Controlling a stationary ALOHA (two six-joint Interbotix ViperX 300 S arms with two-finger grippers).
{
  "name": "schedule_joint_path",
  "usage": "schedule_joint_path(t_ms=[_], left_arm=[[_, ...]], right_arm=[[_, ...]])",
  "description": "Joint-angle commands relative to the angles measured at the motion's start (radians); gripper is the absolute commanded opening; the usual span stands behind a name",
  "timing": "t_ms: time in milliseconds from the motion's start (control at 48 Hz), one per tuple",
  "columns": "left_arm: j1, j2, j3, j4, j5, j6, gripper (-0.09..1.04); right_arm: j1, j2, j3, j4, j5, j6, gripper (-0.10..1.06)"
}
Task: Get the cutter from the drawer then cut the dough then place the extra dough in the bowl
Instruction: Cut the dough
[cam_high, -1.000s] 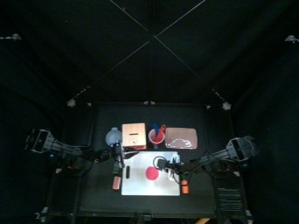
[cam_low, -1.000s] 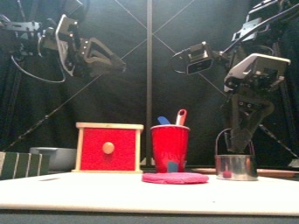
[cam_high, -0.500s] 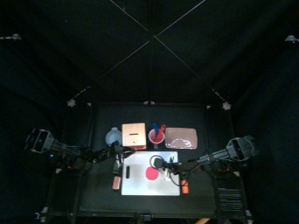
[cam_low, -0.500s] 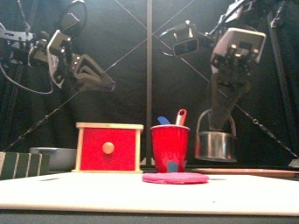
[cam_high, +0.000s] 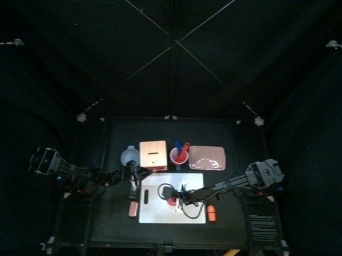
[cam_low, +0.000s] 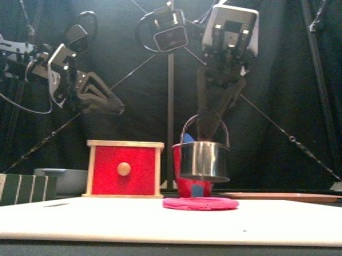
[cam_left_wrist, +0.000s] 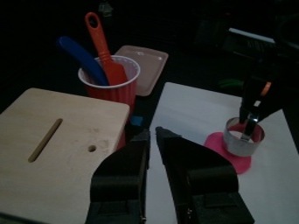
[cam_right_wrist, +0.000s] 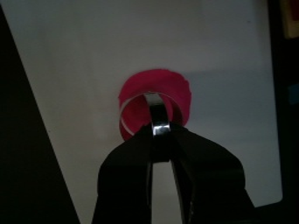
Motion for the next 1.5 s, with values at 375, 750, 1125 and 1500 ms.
schedule_joint_path(t_ms=[375, 750, 1125, 1500], left_arm=[[-0.002, 0.000, -0.002, -0.005, -0.005, 0.002, 0.58], [-0.002, 0.000, 0.002, -0.005, -0.003, 0.002, 0.58], [-0.002, 0.012, -0.002, -0.006, -0.002, 0.000, 0.58], [-0.002, 0.038, -0.020, -0.005, 0.002, 0.000, 0.58]], right_arm=[[-0.029, -0.018, -0.032, -0.009, 0.006, -0.011, 0.52], [-0.034, 0.008, -0.038, -0.025, 0.005, -0.011, 0.52], [-0.037, 0.015, -0.038, -0.048, 0.008, -0.009, 0.52], [-0.031, 0.003, -0.055, -0.048, 0.008, 0.006, 0.78]])
